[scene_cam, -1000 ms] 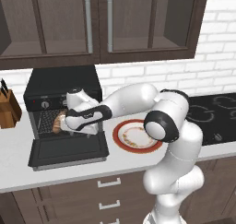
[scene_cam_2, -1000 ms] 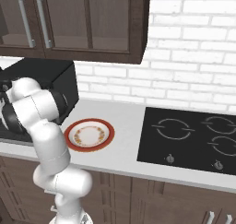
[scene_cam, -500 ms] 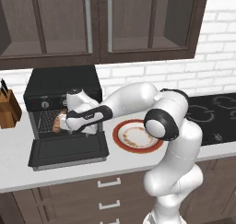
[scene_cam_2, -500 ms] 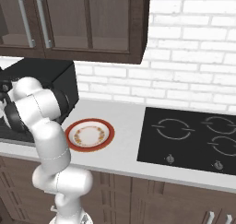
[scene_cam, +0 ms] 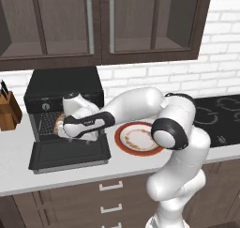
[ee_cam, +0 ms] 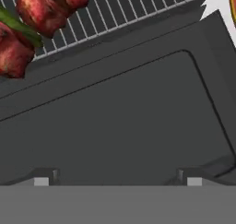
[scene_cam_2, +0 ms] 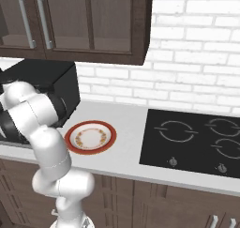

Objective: Pick up the kebab skewer and baguette bread, and place them inside the toaster oven. Close the toaster oven door and start by setting the timer.

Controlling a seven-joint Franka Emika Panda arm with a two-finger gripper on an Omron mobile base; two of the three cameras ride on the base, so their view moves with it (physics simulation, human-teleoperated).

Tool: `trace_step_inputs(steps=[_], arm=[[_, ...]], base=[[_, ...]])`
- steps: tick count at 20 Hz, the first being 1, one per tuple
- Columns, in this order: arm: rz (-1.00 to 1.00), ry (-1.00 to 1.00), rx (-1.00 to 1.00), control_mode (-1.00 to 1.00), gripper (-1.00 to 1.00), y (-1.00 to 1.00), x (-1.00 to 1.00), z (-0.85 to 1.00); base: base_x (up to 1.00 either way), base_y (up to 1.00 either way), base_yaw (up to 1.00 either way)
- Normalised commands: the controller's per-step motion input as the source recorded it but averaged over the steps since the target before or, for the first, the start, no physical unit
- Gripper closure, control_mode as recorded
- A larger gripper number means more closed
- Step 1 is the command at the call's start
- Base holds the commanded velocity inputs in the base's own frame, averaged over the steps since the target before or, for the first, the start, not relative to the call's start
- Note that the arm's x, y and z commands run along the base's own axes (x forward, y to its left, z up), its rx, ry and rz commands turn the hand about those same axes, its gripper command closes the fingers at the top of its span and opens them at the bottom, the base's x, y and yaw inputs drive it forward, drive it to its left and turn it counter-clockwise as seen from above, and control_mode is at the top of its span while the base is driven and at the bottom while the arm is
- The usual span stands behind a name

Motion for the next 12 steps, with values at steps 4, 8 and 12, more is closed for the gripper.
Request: trace_step_inputs(steps=[4, 8, 12], arm=[[0.09, 0.00, 0.00, -1.00, -1.00, 0.00, -1.00, 0.24], [0.22, -0.05, 0.00, -1.00, -1.00, 0.00, -1.00, 0.01], [0.23, 0.00, 0.05, -1.00, -1.00, 0.00, -0.79, -0.03]], base=[[0.00, 0.00, 0.00], [0.00, 0.00, 0.00], [0.00, 0.00, 0.00]])
